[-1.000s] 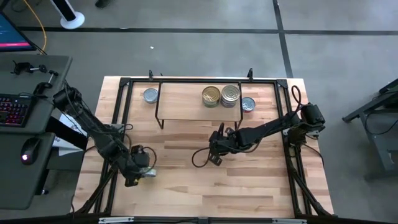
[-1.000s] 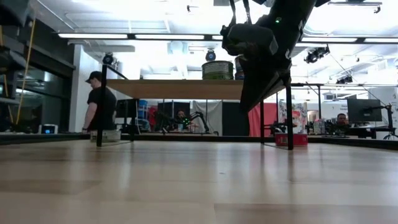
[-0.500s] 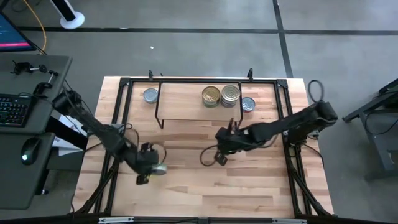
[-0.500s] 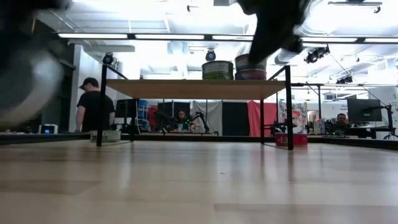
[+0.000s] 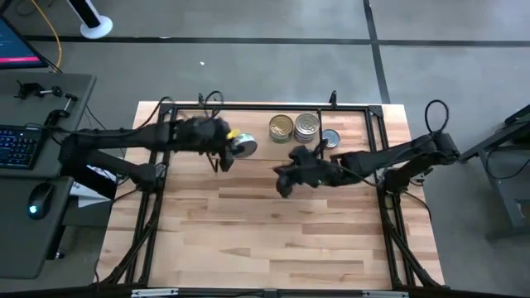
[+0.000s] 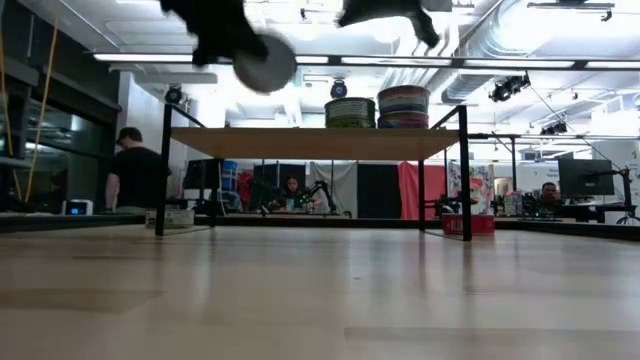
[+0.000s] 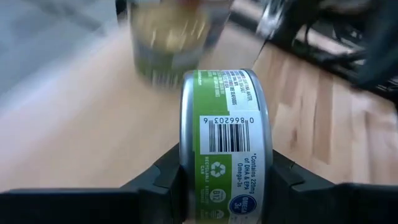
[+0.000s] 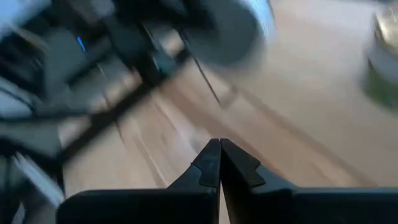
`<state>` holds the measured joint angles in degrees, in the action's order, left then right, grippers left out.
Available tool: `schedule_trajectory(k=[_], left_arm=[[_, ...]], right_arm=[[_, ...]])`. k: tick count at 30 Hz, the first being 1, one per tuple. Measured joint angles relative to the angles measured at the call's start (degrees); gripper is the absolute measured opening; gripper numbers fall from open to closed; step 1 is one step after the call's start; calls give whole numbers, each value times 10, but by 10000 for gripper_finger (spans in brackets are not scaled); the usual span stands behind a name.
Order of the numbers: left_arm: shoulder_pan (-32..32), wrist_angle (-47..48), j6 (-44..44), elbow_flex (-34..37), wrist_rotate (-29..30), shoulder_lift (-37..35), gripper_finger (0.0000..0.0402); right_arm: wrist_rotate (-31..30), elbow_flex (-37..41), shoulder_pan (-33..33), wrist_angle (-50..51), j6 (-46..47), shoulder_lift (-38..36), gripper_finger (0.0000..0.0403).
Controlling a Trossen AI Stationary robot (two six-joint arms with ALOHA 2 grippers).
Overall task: Stack canned seafood by type on shelf
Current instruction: Put the right green white tuna can on the shelf
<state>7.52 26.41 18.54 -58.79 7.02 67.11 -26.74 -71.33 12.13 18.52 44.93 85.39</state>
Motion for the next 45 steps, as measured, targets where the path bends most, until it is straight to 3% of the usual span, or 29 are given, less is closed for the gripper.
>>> schedule_trajectory(k=[4,9,19,27,35,42,45], left_arm=[[61,1,55,20,-94,41,119],[90,-24,68,18,-108,61,119],[124,-54,84,19,-109,71,120],[124,-61,58,18,-110,70,187],[127,-67,32,18,-110,67,198],[151,6,-36,-19,-103,60,199],[155,29,-72,-38,-71,60,199]], right_arm=[[-7,0,-47,-139,-29,35,0],[4,0,-97,-197,-28,84,0],[34,-48,-140,-172,-31,166,0],[8,-83,-148,-101,-58,171,0],[1,-88,-155,-89,-64,171,0],[2,-89,-159,-91,-64,171,0],[2,-88,-159,-92,-64,171,0]])
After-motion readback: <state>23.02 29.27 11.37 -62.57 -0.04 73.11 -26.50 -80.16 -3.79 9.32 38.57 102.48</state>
